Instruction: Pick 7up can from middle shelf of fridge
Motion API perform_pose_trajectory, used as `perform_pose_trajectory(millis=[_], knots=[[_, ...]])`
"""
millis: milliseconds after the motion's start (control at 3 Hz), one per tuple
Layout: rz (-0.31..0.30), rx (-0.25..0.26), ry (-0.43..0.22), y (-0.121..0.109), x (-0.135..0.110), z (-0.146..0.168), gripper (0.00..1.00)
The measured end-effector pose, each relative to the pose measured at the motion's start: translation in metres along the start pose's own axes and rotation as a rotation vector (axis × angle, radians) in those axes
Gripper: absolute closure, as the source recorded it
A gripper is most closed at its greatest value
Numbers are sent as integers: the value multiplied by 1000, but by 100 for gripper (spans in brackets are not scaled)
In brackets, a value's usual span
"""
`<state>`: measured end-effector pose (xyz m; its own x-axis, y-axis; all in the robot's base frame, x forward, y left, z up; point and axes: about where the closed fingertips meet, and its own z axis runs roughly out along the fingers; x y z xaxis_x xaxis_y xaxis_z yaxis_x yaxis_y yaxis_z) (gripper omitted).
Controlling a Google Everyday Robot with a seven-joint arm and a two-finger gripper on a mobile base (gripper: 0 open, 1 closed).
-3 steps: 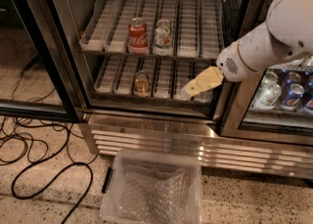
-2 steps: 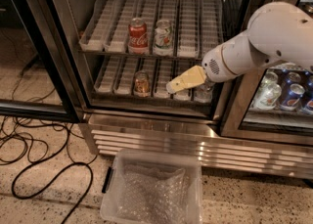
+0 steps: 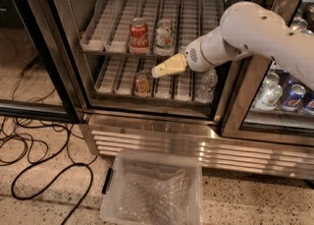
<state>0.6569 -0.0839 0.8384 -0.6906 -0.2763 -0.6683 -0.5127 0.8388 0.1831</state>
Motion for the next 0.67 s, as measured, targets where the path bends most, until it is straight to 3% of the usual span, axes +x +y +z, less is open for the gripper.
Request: perform_pose_trajectory(millis=[667], knots=[[2, 18, -22, 10, -5, 17, 0]])
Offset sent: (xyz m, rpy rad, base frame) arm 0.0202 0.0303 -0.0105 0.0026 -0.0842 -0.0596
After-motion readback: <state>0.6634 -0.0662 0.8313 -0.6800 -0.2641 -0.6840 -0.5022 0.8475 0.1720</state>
